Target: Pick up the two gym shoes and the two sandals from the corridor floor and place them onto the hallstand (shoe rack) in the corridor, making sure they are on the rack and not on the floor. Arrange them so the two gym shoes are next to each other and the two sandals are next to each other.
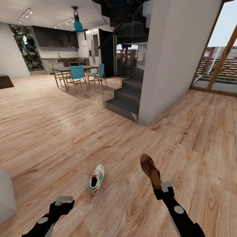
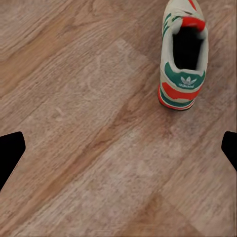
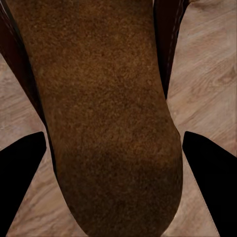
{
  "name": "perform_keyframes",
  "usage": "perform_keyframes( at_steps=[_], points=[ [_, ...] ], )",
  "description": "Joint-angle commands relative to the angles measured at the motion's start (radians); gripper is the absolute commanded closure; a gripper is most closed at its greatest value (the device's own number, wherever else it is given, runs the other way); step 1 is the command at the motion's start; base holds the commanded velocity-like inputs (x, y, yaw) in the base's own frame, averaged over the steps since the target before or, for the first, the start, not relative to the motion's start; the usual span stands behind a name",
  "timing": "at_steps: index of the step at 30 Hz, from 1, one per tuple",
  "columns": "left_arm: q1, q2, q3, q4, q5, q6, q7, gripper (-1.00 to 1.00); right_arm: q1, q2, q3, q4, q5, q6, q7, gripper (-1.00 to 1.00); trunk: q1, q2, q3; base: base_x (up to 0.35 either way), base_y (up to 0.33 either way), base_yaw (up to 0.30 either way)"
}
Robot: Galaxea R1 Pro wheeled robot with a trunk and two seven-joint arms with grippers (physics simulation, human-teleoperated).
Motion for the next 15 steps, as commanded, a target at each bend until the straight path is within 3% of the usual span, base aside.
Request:
perform_keyframes(
  at_steps=[1,7,15],
  points=[
    [-0.013,-0.001,0.002,0.001,-0.014,0.006,-0.007,-1.0,-0.002,0.001,-0.008,-0.009,0.007,0.0,0.025,1.0,0.0,0.0,-0.001,0.004,0.0,0.0],
    [-0.068,-0.003,-0.049,0.005,-0.028,0.053,-0.011,-1.0,-0.006,0.0,-0.013,-0.035,0.009,0.013,0.112,1.0,0.0,0.0,-0.001,0.001,0.0,0.0],
    [-0.068,-0.003,-0.071,0.004,-0.03,0.056,-0.01,-1.0,-0.006,-0.01,-0.014,-0.041,0.01,0.015,0.129,1.0,0.0,0.0,-0.001,0.03,0.0,0.0]
  ],
)
